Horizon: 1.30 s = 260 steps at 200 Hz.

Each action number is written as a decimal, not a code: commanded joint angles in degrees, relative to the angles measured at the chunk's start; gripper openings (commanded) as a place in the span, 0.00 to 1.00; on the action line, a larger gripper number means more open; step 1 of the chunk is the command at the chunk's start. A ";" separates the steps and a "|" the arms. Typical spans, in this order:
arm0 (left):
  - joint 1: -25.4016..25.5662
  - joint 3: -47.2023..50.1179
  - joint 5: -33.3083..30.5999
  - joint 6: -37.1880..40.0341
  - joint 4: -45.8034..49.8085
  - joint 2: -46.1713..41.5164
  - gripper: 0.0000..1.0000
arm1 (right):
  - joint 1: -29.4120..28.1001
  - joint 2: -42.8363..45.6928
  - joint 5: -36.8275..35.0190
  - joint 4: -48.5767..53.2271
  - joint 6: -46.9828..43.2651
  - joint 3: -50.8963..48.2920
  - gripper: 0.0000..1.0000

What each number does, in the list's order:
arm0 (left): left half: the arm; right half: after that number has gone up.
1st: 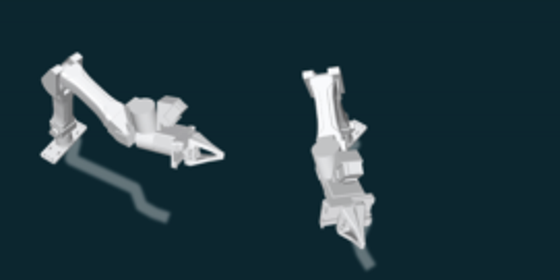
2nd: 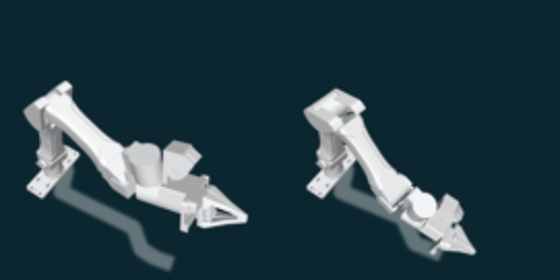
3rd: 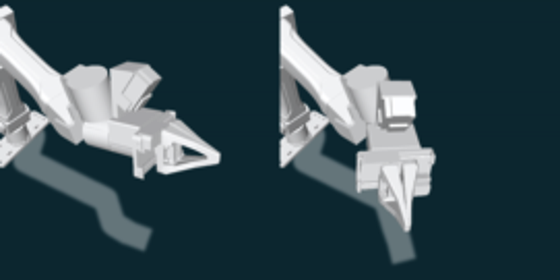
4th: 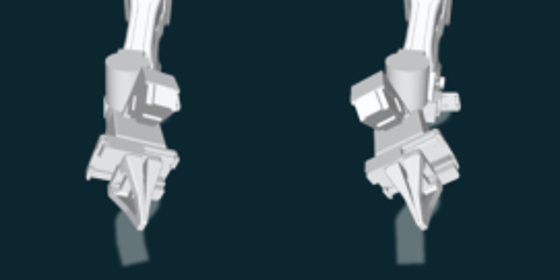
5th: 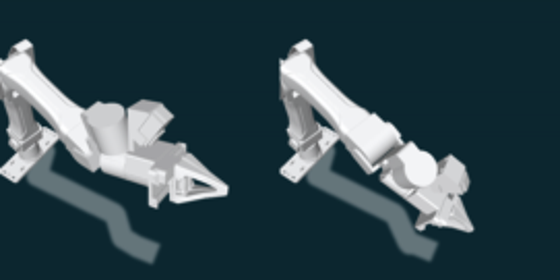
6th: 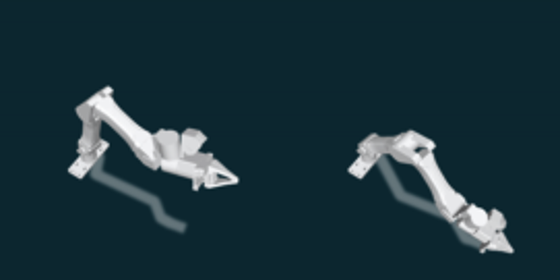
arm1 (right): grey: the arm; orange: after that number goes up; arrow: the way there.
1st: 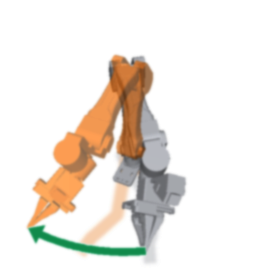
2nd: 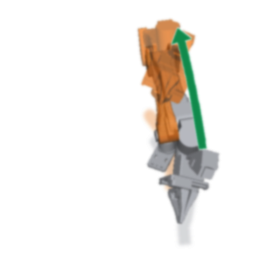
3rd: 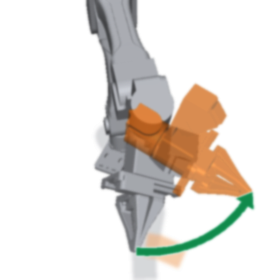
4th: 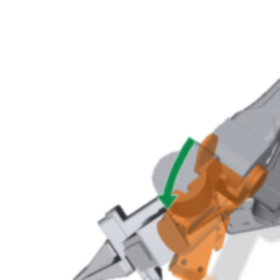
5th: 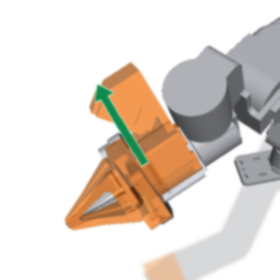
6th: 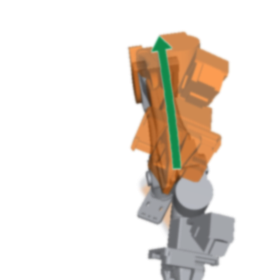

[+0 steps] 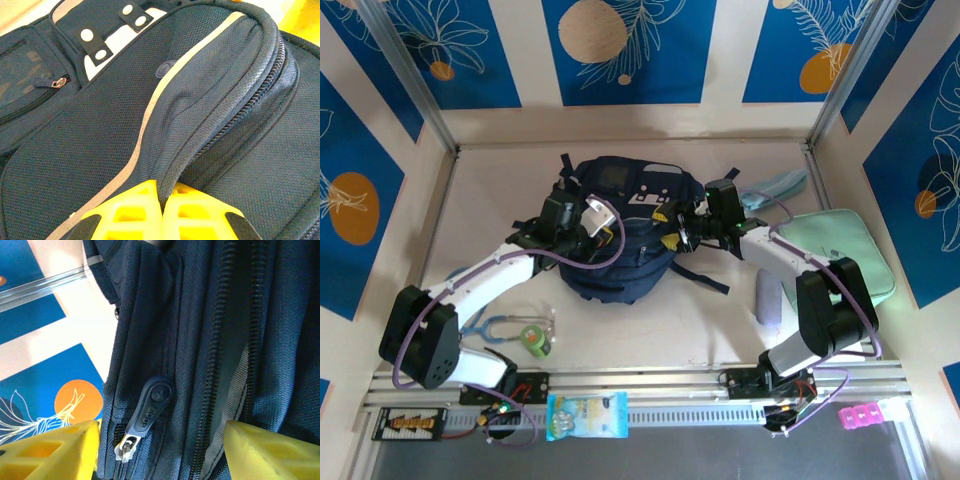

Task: Pack the student bag
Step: Unzip the student bag at the center of the table.

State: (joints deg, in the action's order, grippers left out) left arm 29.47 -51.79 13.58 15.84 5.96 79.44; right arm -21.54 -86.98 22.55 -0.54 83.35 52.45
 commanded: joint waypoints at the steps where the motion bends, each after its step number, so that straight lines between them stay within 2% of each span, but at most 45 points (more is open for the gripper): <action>1: -0.47 -0.50 3.01 0.82 -2.18 -1.48 0.00 | -0.72 -1.17 1.71 1.80 2.68 2.61 0.68; 16: -0.43 -0.83 3.22 1.22 -1.70 -1.45 0.00 | -1.76 -3.38 3.10 0.98 2.63 5.00 0.68; 37: -0.49 -1.21 1.48 0.40 -0.53 -1.82 0.11 | -3.40 -6.30 4.86 1.08 1.29 8.69 0.63; 61: -0.50 -2.16 -2.38 -3.95 2.78 -3.65 0.33 | -4.13 -7.33 5.95 -0.66 0.95 9.18 0.42; 73: -0.45 -3.70 -5.87 -8.43 6.65 -5.05 0.51 | -4.21 -7.32 5.76 -0.87 0.65 9.07 0.35; 91: -0.42 -6.47 -8.23 -17.67 13.07 -7.66 0.62 | -4.21 -7.40 5.36 -0.87 -0.19 9.58 0.27; 105: 0.12 -7.23 -9.41 -27.21 16.38 -9.49 0.58 | -4.38 -7.66 5.02 -0.80 -0.70 10.34 0.25; 123: 3.36 -7.49 -11.73 -36.85 19.67 -11.12 0.59 | -4.58 -8.01 4.52 -0.28 -1.28 11.40 0.24; 152: 9.61 -4.01 -11.28 -48.73 16.46 -11.58 0.64 | -4.95 -8.59 4.27 0.23 -1.80 12.48 0.22; 168: 13.59 -3.66 -13.46 -53.86 15.40 -9.90 0.64 | -4.94 -8.90 4.35 0.27 -1.87 12.68 0.23; 187: 17.19 -3.64 -14.89 -56.68 12.75 -7.18 0.62 | -4.98 -8.85 4.35 0.00 -1.83 12.52 0.22; 200: 18.14 -4.21 -14.29 -57.21 11.01 -5.33 0.54 | -5.03 -8.74 4.34 -0.35 -1.81 12.15 0.22; 223: 18.77 -6.66 -13.70 -57.28 10.59 -1.93 0.45 | -5.17 -8.78 4.44 -0.59 -1.71 11.91 0.23; 260: 19.02 -7.75 -18.30 -58.43 12.24 0.05 0.36 | -5.19 -8.66 4.66 -1.12 -1.54 11.61 0.22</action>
State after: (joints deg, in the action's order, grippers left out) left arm 47.99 -57.06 -0.40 -40.25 18.37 79.15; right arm -26.15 -95.81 25.52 0.86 82.59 62.89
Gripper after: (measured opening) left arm 0.376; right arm 0.228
